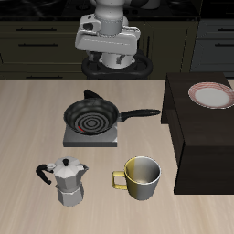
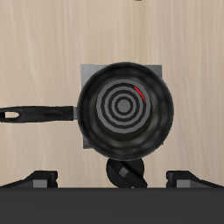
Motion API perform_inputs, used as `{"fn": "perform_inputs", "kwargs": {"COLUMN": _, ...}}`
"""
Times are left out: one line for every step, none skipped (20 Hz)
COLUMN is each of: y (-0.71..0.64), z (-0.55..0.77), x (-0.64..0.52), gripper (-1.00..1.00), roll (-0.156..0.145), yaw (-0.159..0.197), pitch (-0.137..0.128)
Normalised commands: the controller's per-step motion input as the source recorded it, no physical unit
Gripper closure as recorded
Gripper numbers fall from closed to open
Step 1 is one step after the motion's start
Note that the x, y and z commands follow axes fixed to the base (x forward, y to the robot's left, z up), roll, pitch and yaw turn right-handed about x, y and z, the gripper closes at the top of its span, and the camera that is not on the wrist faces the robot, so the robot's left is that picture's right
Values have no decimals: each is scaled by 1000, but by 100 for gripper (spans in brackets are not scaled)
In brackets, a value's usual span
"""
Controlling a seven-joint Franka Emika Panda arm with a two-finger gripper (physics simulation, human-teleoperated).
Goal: Place the mug on the plate
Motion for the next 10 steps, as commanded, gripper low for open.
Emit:
{"fn": "perform_inputs", "kwargs": {"y": -135, "z": 122, "x": 356, "gripper": -100, "roll": 0, "yaw": 72, "pitch": -69}}
{"fn": "perform_inputs", "kwargs": {"y": -220, "z": 35, "x": 463, "gripper": -100, "roll": -91, "yaw": -31, "pitch": 10}}
{"fn": "perform_inputs", "kwargs": {"y": -31, "z": 31, "x": 517, "gripper": -100, "roll": 64, "yaw": -2, "pitch": 34}}
{"fn": "perform_inputs", "kwargs": {"y": -188, "z": 30, "x": 432, "gripper": -100, "roll": -85, "yaw": 26, "pitch": -19}}
{"fn": "perform_inputs", "kwargs": {"y": 20, "z": 14, "x": 449, "gripper": -100, "roll": 35, "yaw": 20, "pitch": -14}}
{"fn": "perform_inputs", "kwargs": {"y": -139, "z": -58, "x": 512, "gripper": -100, "roll": 33, "yaw": -69, "pitch": 73}}
{"fn": "perform_inputs", "kwargs": {"y": -52, "z": 39, "x": 309, "gripper": -100, "roll": -24, "yaw": -16, "pitch": -10}}
{"fn": "perform_inputs", "kwargs": {"y": -61, "z": 4, "x": 517, "gripper": -100, "roll": 33, "yaw": 38, "pitch": 0}}
{"fn": "perform_inputs", "kwargs": {"y": -177, "z": -51, "x": 682, "gripper": -100, "roll": 2, "yaw": -163, "pitch": 79}}
{"fn": "perform_inputs", "kwargs": {"y": -18, "z": -41, "x": 278, "gripper": -100, "roll": 40, "yaw": -42, "pitch": 39}}
